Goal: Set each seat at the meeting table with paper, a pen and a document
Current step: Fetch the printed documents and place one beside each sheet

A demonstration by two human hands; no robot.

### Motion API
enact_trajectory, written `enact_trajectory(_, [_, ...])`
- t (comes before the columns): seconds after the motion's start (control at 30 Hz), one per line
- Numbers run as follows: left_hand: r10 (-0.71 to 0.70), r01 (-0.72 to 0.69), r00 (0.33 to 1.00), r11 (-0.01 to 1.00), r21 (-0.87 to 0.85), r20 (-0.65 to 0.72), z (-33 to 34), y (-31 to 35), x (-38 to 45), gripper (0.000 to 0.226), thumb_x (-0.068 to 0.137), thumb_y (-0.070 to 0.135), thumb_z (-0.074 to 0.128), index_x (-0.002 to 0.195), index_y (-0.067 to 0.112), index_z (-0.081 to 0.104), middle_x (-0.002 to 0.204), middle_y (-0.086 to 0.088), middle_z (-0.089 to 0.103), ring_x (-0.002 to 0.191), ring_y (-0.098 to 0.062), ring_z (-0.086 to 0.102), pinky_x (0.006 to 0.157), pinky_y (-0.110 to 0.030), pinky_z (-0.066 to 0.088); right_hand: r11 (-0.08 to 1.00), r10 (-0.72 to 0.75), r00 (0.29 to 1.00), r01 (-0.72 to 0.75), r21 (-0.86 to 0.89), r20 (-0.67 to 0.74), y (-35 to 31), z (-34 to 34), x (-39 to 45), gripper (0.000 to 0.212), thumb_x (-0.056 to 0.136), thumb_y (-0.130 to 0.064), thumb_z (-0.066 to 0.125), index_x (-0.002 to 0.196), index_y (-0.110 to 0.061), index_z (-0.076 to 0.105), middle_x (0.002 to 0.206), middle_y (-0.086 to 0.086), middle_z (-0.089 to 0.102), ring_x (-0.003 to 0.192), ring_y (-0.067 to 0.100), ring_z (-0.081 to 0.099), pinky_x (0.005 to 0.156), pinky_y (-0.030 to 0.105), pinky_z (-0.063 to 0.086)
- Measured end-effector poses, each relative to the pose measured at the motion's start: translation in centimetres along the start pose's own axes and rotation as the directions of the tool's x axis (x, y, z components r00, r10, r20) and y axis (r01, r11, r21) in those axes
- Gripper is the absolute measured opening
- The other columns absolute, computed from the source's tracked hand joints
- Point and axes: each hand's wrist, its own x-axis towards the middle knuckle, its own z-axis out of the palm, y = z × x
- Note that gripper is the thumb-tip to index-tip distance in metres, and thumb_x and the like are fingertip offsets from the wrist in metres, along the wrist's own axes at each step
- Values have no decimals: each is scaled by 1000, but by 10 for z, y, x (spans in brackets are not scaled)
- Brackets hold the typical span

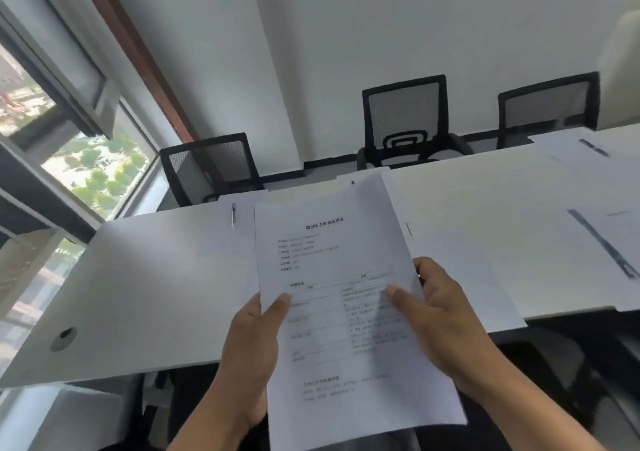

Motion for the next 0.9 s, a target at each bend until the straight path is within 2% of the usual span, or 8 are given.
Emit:
enact_trajectory(0.13, [-46,44,998,998,54,48,14,-14,41,25,115,26,53,126,25,75,112,-1,84,97,-24,83,82,-48,67,997,67,997,-67,-22,-34,30,-4,28,11,109,-26,61,119,-28,63,113,-13,79,101,12,79,89,44,67])
enact_trajectory(0.27, [-74,70,994,995,65,76,20,-32,80,22,113,23,57,124,28,75,112,4,85,99,-20,83,83,-44,65,988,132,990,-135,-79,-46,50,-3,56,10,110,-27,60,117,-29,65,112,-13,79,101,10,78,91,42,66])
enact_trajectory(0.37, [-105,101,988,994,41,117,23,-43,114,20,111,21,61,124,27,74,111,6,85,97,-15,82,70,-31,66,972,170,983,-180,-151,-73,63,-1,80,11,110,-25,59,115,-26,68,109,-12,80,99,8,78,92,41,66])
enact_trajectory(0.5, [-191,191,963,981,19,190,32,-62,166,25,111,24,59,133,25,72,119,0,83,105,-23,82,86,-47,66,953,228,965,-248,-175,-126,84,-2,113,15,110,-26,59,118,-31,71,109,-21,80,99,2,77,88,30,66])
enact_trajectory(0.6, [-204,206,953,978,12,223,46,-71,185,24,112,24,59,130,26,74,119,2,83,106,-21,82,85,-45,66,945,236,958,-266,-192,-162,94,-11,128,15,109,-26,63,118,-33,72,108,-24,79,98,0,77,83,25,65])
enact_trajectory(0.77, [-277,280,927,960,26,252,76,-85,210,26,114,26,54,131,25,74,124,2,82,113,-24,80,103,-55,60,939,246,941,-290,-183,-233,116,-37,150,20,102,-22,73,118,-34,70,104,-28,78,95,-4,76,72,15,62])
enact_trajectory(0.83, [-299,306,920,952,14,254,91,-90,221,29,116,29,49,133,26,73,126,2,81,116,-24,78,107,-57,58,936,259,928,-310,-170,-266,126,-50,160,28,99,-25,78,121,-34,64,104,-26,79,94,-2,77,73,20,63])
enact_trajectory(0.9, [-312,320,916,947,11,253,110,-96,232,33,117,33,45,135,25,72,128,1,81,118,-25,78,108,-58,57,925,289,905,-348,-154,-312,141,-67,173,33,96,-28,81,120,-32,60,104,-18,81,92,4,79,80,30,65])
